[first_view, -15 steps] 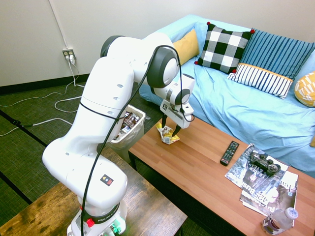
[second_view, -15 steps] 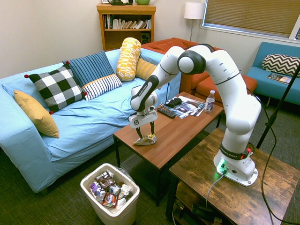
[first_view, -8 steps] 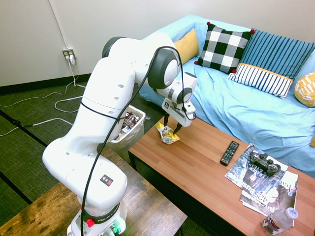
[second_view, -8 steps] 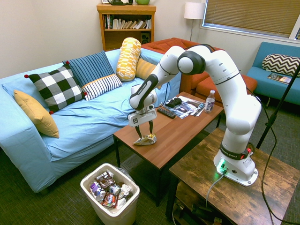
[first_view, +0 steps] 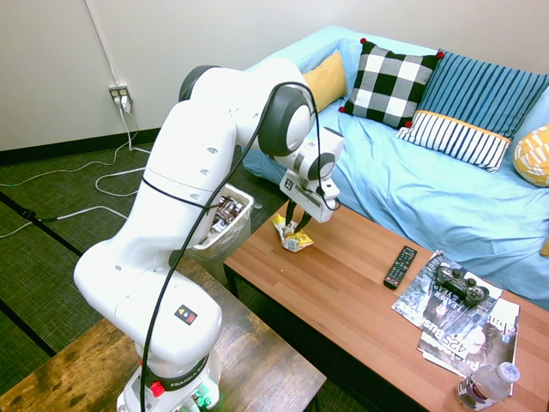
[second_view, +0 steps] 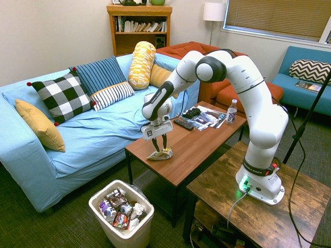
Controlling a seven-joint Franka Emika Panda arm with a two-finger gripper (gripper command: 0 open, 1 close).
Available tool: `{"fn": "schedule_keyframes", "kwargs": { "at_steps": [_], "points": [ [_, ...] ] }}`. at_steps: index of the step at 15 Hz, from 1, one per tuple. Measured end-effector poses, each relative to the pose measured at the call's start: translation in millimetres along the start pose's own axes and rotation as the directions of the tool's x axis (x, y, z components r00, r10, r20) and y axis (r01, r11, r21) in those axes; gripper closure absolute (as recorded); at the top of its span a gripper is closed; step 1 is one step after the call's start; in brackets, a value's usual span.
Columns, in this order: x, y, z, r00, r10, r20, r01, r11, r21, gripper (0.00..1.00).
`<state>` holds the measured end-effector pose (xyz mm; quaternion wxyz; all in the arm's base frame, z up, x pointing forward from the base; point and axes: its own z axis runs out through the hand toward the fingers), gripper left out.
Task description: Throw the chip bag in the trash bin
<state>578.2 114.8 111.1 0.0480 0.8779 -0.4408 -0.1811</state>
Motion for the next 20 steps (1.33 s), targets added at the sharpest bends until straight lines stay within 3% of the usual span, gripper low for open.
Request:
{"fn": "schedule_keyframes", "kwargs": {
  "at_steps": [9, 13, 16, 20],
  "points": [
    [0.7, -1.1, 2.6, 1.0, -0.009, 0.018, 0.009, 1.0, 0.009, 1.0],
    [-8.2, -5.4, -30.5, 1.0, -0.027, -0.005, 0.027, 0.998, 0.049, 1.0],
    [-50.6, -20.1, -66.1, 0.994, -0.089, -0.055, 0.092, 0.994, 0.054, 1.0],
    [-153.6, -60.2, -84.4, 0.971, -0.191, -0.143, 0.194, 0.981, 0.01, 1.0]
  ]
}}
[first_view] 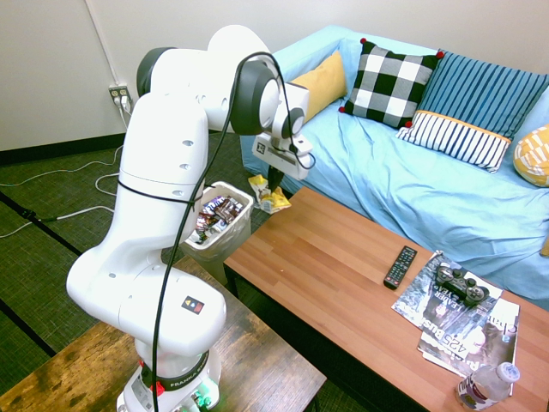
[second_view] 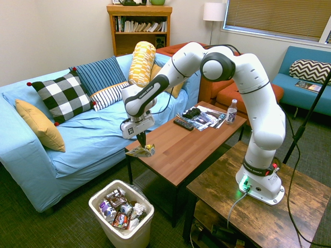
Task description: Throw the chip bag in the trash bin
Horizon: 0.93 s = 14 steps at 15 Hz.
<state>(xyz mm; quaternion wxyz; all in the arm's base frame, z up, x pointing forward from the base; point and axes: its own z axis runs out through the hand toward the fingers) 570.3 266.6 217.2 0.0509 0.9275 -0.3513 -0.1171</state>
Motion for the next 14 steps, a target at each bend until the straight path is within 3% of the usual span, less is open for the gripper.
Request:
{"fn": "schedule_keyframes", "kwargs": {
  "at_steps": [3, 6, 11, 12, 14],
  "points": [
    [-67.3, -37.3, -2.0, 0.996, -0.078, -0.036, 0.077, 0.997, -0.033, 1.0],
    [-124.1, -64.3, 28.5, 0.986, -0.156, -0.057, 0.15, 0.983, -0.102, 1.0],
    [-169.6, -98.5, 69.2, 0.966, -0.24, -0.094, 0.223, 0.961, -0.161, 1.0],
    [-175.9, -104.3, 75.1, 0.962, -0.254, -0.099, 0.235, 0.957, -0.171, 0.0],
    [-186.2, -114.5, 88.2, 0.955, -0.279, -0.105, 0.255, 0.948, -0.192, 0.0]
  ]
}}
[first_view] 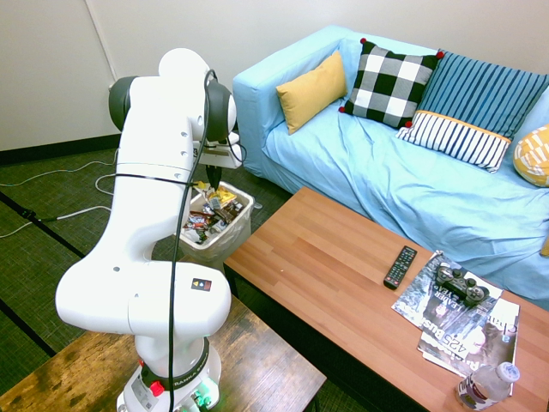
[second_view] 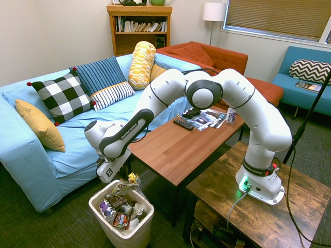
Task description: Throw the chip bag in the trash bin
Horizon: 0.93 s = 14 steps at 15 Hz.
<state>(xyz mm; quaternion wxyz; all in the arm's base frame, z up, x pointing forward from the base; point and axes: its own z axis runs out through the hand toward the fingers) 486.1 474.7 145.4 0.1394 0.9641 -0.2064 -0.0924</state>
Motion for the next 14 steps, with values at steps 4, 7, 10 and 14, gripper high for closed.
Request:
{"fn": "schedule_keyframes", "kwargs": {
  "at_steps": [4, 7, 10, 14],
  "points": [
    [-5.7, -17.4, 13.2, 1.0, -0.013, -0.003, 0.013, 1.0, -0.017, 0.0],
    [-4.2, -20.9, 16.8, 1.0, -0.012, -0.005, 0.012, 1.0, -0.023, 0.0],
    [-5.8, -22.9, 19.8, 1.0, -0.015, -0.007, 0.014, 1.0, -0.025, 0.0],
    [-7.0, -24.1, 21.1, 1.0, -0.016, -0.011, 0.016, 0.999, -0.028, 0.0]
  ]
}}
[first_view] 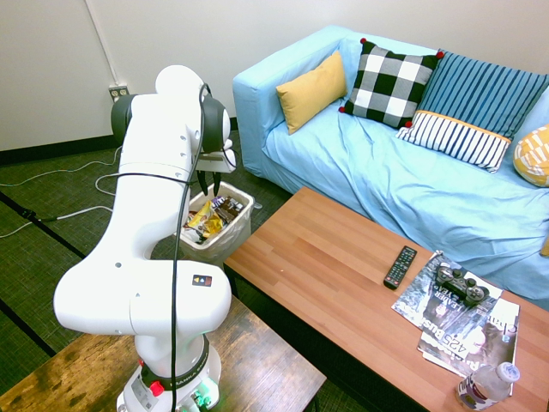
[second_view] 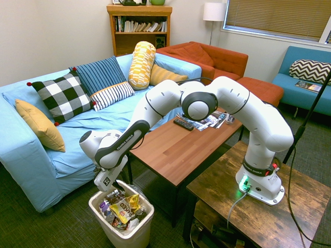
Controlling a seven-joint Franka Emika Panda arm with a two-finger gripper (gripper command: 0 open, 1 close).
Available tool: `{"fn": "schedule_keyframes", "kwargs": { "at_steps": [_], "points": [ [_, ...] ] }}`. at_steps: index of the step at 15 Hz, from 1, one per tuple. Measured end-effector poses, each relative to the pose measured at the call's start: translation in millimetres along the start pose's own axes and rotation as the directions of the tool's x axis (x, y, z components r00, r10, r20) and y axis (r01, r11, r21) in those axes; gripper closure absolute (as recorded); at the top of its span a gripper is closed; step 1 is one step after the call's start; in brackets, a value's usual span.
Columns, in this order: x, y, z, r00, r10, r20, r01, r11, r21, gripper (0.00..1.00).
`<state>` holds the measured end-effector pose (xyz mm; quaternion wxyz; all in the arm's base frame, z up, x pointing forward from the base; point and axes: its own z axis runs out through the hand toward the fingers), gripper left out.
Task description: Throw the chip bag in the trash bin
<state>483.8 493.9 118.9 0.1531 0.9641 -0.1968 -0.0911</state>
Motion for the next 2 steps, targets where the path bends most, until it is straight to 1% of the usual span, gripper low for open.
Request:
{"fn": "schedule_keyframes", "kwargs": {
  "at_steps": [2],
  "points": [
    [-1.1, -1.1, 0.1, 1.0, 0.0, 0.002, 0.0, 1.0, 0.001, 0.0]
  ]
}}
